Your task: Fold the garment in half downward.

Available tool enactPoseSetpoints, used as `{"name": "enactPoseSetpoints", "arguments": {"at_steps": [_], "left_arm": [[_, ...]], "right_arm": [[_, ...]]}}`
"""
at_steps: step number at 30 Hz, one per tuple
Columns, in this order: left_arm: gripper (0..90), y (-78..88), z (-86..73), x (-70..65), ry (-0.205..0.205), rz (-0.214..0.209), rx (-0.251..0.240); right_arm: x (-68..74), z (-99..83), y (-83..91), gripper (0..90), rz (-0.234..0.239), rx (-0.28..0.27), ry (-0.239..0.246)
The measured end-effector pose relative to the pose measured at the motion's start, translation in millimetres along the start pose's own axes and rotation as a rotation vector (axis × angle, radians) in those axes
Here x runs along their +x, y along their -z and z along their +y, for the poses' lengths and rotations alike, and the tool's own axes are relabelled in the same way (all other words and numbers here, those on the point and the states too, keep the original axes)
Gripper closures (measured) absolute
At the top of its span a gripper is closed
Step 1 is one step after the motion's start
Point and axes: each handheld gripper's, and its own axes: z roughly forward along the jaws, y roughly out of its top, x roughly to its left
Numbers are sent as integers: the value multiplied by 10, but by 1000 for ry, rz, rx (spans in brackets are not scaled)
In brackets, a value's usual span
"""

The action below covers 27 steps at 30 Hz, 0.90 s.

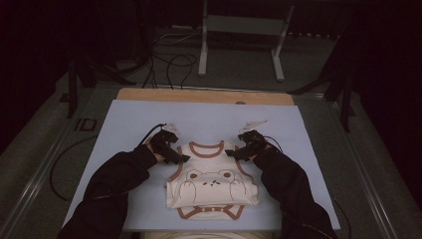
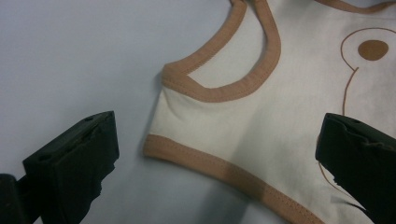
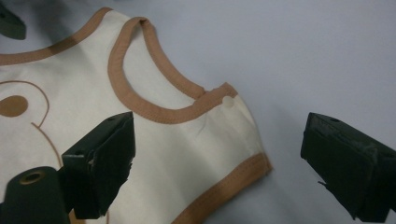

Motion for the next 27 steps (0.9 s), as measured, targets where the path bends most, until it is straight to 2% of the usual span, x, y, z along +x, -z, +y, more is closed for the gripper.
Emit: {"name": "enactPoseSetpoints", "arguments": {"at_steps": [1, 3, 6, 9, 11, 14, 20, 24, 27], "left_arm": [[2, -7, -3, 7, -4, -11, -5], [12, -25, -6, 10, -14, 0, -16], [37, -45, -6, 37, -17, -7, -29], [103, -71, -15, 60, -17, -1, -26], [146, -80, -25, 74, -27, 18, -14], [187, -88, -42, 86, -19, 46, -9], [321, -101, -51, 87, -32, 56, -13], [389, -136, -64, 97, -33, 56, 15], [425, -130, -66, 106, -27, 65, 12]], "right_arm": [[-6, -3, -9, 100, -1, 1, 2], [-21, -4, -31, 101, -8, 7, -10], [-45, -13, -62, 115, -12, 16, -14], [-67, -33, -94, 133, -15, 32, -18], [-89, -45, -111, 138, -17, 43, -15], [-118, -64, -135, 159, -25, 57, -13], [-142, -98, -174, 188, -27, 72, -32], [-132, -107, -201, 231, -31, 85, -24], [-111, -101, -216, 263, -36, 94, 9]]}}
